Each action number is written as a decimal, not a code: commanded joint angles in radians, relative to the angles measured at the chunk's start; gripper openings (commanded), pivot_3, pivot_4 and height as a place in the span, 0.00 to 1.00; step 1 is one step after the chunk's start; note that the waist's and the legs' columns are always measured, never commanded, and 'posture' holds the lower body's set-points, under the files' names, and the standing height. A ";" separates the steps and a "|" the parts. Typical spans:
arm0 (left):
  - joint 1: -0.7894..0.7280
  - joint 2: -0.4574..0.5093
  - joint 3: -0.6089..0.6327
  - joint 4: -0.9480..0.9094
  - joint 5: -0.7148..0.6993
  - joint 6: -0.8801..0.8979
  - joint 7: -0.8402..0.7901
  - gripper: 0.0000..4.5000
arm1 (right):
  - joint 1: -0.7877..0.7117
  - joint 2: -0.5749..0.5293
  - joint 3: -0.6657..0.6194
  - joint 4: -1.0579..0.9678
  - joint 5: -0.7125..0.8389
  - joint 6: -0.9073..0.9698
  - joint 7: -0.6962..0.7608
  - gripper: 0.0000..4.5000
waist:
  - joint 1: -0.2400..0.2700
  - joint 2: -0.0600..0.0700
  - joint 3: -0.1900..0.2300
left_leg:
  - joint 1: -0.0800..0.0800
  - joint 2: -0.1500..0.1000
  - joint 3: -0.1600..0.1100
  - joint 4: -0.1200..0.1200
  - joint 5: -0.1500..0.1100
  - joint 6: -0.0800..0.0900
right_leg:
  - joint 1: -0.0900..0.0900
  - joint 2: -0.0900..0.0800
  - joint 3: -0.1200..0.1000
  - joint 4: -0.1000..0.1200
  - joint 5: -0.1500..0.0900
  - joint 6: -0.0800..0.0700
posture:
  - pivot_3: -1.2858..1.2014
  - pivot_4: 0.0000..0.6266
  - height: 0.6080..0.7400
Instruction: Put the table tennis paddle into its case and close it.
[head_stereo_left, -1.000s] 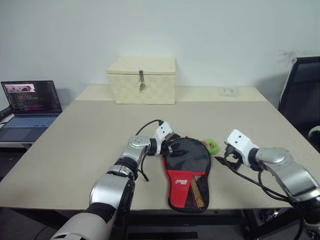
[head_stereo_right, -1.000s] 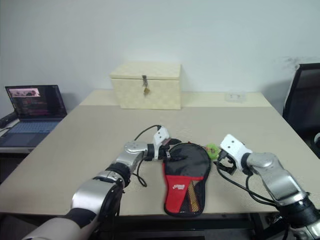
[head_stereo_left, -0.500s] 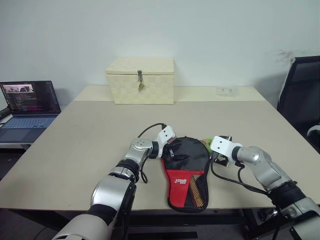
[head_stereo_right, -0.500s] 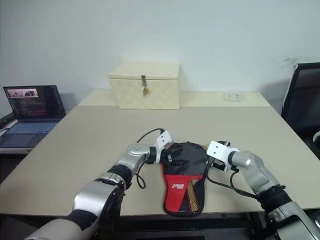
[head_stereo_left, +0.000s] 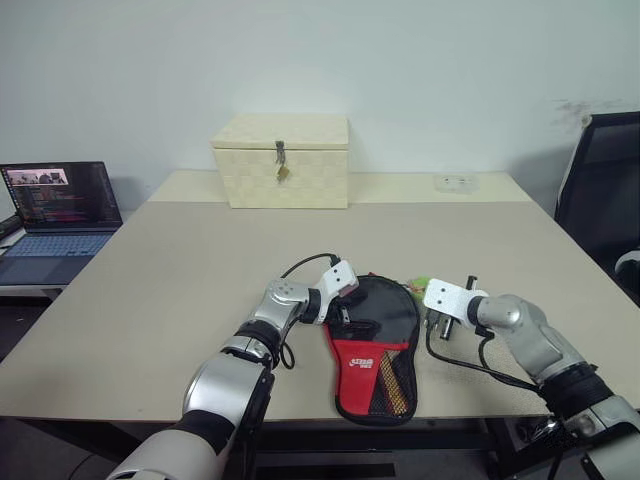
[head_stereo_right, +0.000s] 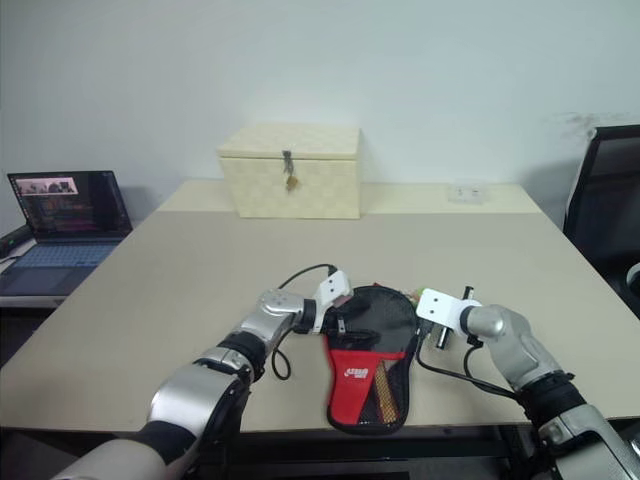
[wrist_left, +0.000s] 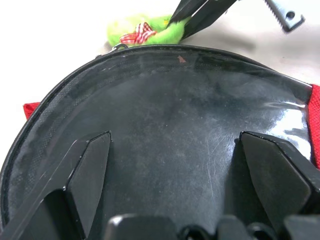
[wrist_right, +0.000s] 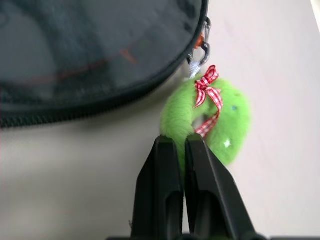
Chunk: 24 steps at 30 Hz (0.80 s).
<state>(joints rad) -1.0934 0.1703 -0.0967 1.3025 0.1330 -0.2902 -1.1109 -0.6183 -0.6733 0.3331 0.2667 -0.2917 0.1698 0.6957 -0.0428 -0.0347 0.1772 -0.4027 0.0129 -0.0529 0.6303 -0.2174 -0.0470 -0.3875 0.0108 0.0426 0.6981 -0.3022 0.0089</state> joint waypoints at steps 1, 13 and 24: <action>0.006 0.000 -0.016 -0.011 0.016 0.002 -0.008 1.00 | 0.023 -0.061 -0.058 -0.077 0.009 -0.006 0.034 0.01 | 0.003 0.000 0.000 | 0.000 0.000 0.000 0.000 0.000 0.000 | 0.000 0.000 0.000 0.000 0.000 0.000 | 0.52 0.24 1.00; 0.000 -0.030 -0.026 -0.006 0.015 -0.004 0.015 1.00 | 0.323 -0.277 -0.181 -0.580 0.186 0.175 0.321 0.01 | 0.015 0.000 0.000 | 0.000 -0.001 -0.001 0.000 0.000 0.000 | 0.002 0.000 -0.001 -0.001 -0.003 0.004 | 0.52 0.24 1.00; -0.008 -0.056 -0.034 0.000 0.027 0.004 0.025 1.00 | 0.569 -0.409 -0.265 -0.899 0.342 0.306 0.450 0.01 | 0.014 0.000 0.000 | 0.002 -0.001 -0.001 0.001 0.000 0.000 | 0.004 0.000 -0.001 -0.001 -0.003 0.005 | 0.52 0.24 1.00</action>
<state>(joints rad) -1.0958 0.1227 -0.1187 1.3007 0.1439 -0.2901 -1.0875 -0.0638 -1.0621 0.1010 -0.5732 0.0139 0.4602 1.1180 -0.0287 -0.0348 0.1773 -0.4008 0.0122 -0.0544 0.6310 -0.2174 -0.0470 -0.3834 0.0105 0.0414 0.6966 -0.3052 0.0141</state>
